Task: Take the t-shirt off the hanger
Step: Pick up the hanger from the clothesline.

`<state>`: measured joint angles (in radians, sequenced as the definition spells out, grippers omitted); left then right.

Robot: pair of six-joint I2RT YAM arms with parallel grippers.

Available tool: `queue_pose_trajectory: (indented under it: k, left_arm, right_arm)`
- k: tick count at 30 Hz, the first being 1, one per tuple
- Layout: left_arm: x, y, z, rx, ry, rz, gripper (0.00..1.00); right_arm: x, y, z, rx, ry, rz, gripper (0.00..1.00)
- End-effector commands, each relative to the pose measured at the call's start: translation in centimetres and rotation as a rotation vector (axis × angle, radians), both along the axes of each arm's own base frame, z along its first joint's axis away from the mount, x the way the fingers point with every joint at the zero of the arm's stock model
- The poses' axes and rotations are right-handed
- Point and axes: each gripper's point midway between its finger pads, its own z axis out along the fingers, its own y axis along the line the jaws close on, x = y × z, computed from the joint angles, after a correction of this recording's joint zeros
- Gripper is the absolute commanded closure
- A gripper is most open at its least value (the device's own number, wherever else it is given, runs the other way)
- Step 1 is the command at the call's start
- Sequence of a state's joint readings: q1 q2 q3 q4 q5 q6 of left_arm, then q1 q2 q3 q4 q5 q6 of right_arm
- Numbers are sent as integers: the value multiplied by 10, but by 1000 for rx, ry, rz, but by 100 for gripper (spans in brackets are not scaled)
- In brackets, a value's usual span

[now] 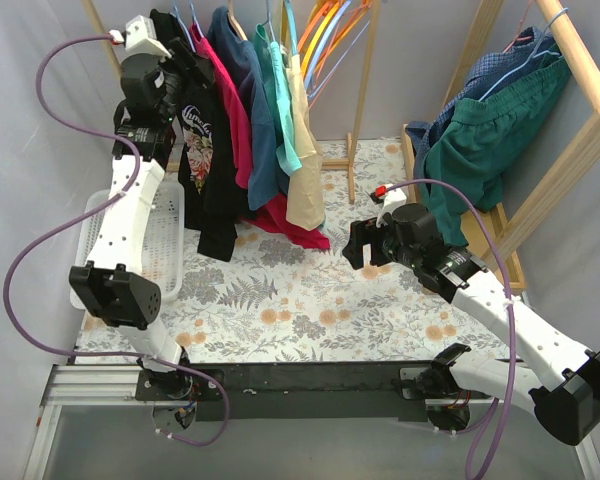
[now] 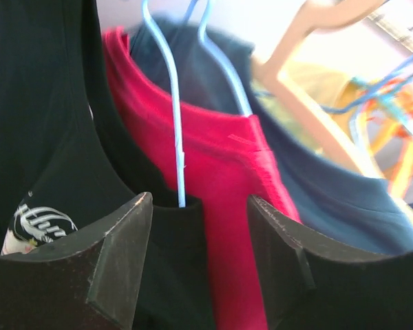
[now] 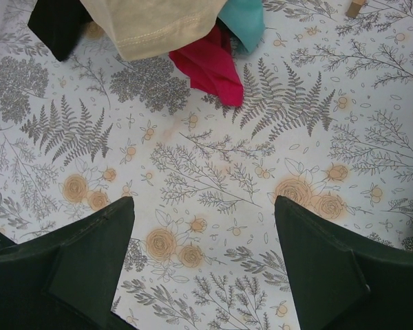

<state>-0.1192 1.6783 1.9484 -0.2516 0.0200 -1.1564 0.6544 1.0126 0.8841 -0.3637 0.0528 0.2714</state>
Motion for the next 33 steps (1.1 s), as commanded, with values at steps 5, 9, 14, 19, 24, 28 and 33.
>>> queue_pose_trajectory:
  k: [5,9,14,19,24,28,33]
  left_arm:
    - [15,1,-2,103,44,181,51]
    - [19,3,-15,165,98,270,57]
    - [13,14,-19,210,122,356,67]
    - [4,25,-22,259,149,410,88]
    - [0,27,-10,277,128,414,100]
    - [-8,28,35,265,24,413,100]
    - [-19,32,74,258,-83,420,100]
  right_arm:
    - [7,0,7,23,-27,-26,10]
    - [7,-2,8,18,-31,-34,11]
    - [6,-5,7,11,-30,-40,11]
    - [7,-6,6,13,-31,-50,12]
    - [5,-5,3,21,-19,-54,13]
    - [4,-6,5,29,-21,-57,13]
    - [3,-7,6,42,-20,-62,14]
